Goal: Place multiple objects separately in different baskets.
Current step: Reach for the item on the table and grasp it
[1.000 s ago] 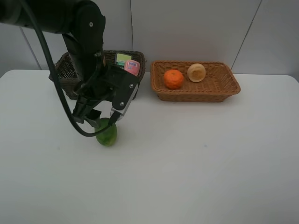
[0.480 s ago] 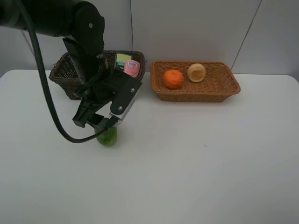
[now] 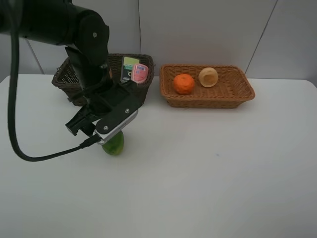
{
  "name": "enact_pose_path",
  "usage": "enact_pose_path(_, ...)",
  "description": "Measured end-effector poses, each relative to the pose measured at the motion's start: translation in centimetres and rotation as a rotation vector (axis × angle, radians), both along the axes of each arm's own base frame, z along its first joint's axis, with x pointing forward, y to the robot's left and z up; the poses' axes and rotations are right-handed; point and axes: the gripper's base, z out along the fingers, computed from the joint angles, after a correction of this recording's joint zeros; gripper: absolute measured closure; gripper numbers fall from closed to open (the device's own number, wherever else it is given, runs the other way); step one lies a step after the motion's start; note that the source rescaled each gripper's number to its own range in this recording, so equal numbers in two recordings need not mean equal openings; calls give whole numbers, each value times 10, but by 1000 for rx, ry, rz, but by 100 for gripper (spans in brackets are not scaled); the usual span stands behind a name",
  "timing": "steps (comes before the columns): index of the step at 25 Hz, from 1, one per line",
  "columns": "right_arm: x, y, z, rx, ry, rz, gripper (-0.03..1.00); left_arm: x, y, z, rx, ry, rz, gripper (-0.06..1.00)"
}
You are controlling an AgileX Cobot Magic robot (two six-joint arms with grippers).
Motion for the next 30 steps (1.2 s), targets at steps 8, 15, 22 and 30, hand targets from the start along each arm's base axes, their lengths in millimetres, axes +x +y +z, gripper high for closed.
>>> enact_pose_path(8, 0, 0, 0, 0, 0, 0, 0, 8, 4, -3, -7, -42, -16, -6)
enact_pose_path(15, 0, 0, 0, 0, 0, 0, 0, 11, 3, -17, 8, -20, -33, -6)
enact_pose_path(22, 0, 0, 0, 0, 0, 0, 0, 13, 1, -27, 8, -18, -36, -6)
enact_pose_path(30, 0, 0, 0, 0, 0, 0, 0, 14, 0, -44, 31, 18, -37, -6)
